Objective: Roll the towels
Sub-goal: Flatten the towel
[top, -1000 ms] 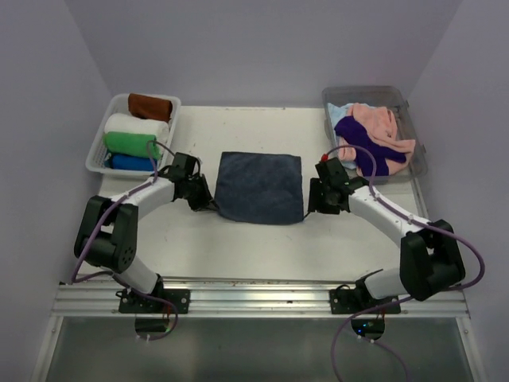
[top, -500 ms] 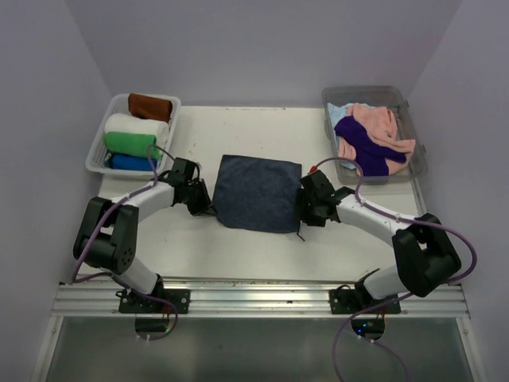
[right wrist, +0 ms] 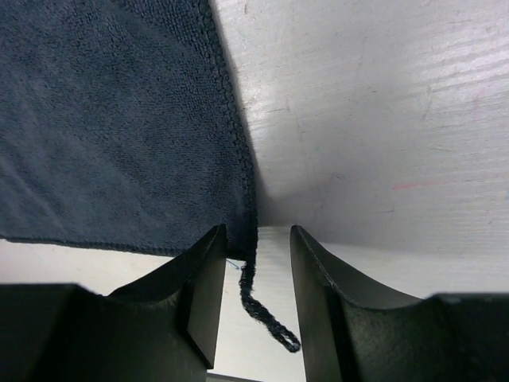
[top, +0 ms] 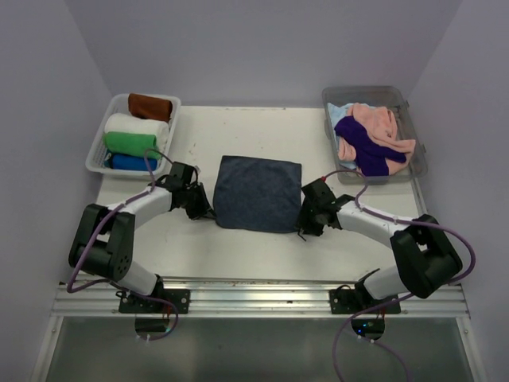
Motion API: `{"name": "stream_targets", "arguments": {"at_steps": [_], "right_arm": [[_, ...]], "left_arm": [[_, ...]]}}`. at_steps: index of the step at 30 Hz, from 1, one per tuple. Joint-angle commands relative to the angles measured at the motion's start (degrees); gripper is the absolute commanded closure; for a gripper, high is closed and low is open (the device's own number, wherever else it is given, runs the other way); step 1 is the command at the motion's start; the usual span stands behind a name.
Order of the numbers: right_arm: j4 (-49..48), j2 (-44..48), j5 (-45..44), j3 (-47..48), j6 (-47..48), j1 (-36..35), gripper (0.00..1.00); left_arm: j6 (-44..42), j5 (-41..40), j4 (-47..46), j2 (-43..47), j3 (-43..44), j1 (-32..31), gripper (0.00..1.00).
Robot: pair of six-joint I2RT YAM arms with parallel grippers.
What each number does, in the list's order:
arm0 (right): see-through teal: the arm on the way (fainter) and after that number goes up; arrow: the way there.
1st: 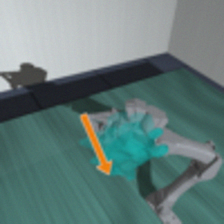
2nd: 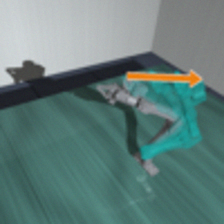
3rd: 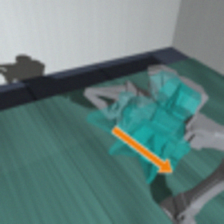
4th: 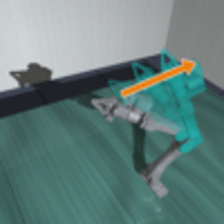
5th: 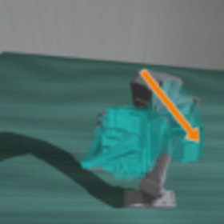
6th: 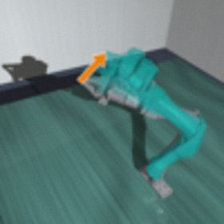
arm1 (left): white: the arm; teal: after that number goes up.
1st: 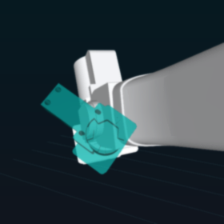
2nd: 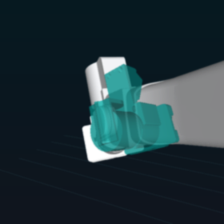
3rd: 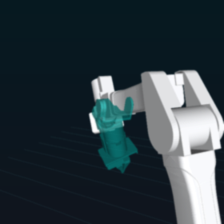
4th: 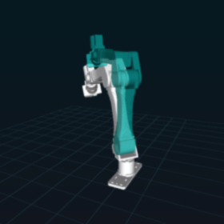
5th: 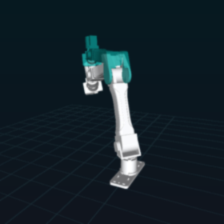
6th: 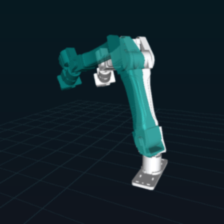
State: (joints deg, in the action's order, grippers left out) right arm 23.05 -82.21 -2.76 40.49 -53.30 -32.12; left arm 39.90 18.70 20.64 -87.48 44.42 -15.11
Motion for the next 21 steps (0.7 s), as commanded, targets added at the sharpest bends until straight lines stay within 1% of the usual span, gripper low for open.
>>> {"name": "stream_targets", "arguments": {"at_steps": [1, 6, 8, 11, 12, 14, 15, 19, 21], "right_arm": [[-2.8, -0.3, 0.7, -2.3, -5.7, 0.1, 0.59], [-5.7, -1.3, 0.7, -3.1, -7.4, 0.1, 0.6], [-6.7, -2.2, 1.4, -3.1, -7.6, 0.1, 0.62], [-7.5, -2.9, 1.8, -3.7, -8.4, 0.1, 0.74], [-7.1, -2.2, 1.5, -3.8, -8.5, 0.0, 0.86], [-6.5, -0.8, 0.0, -3.8, -8.5, 0.0, 0.97], [-6.2, 1.2, -0.7, -3.7, -8.4, 0.0, 1.0], [-4.9, 6.3, -4.9, -1.6, -6.9, 0.1, 1.0], [-3.4, 7.9, -7.2, 1.1, -4.8, 0.0, 1.0]], "left_arm": [[0.1, 0.6, -1.1, 2.3, -0.7, -0.3, 1.0], [0.0, 0.5, -1.2, 3.4, -1.4, -0.3, 1.0], [-0.1, 0.5, -1.5, 3.6, -1.8, -0.3, 1.0], [0.0, 1.3, -2.4, 4.2, -2.7, -0.3, 1.0], [0.2, 1.5, -2.6, 4.3, -2.8, -0.3, 1.0], [0.1, 1.6, -2.5, 4.9, -2.6, -0.3, 1.0], [-0.2, 1.5, -2.4, 5.0, -2.2, -0.3, 1.0], [-1.3, 1.0, 1.1, 5.2, 1.6, -0.2, 1.0], [-1.8, 0.9, 2.2, 5.3, 4.9, -0.3, 1.0]]}}
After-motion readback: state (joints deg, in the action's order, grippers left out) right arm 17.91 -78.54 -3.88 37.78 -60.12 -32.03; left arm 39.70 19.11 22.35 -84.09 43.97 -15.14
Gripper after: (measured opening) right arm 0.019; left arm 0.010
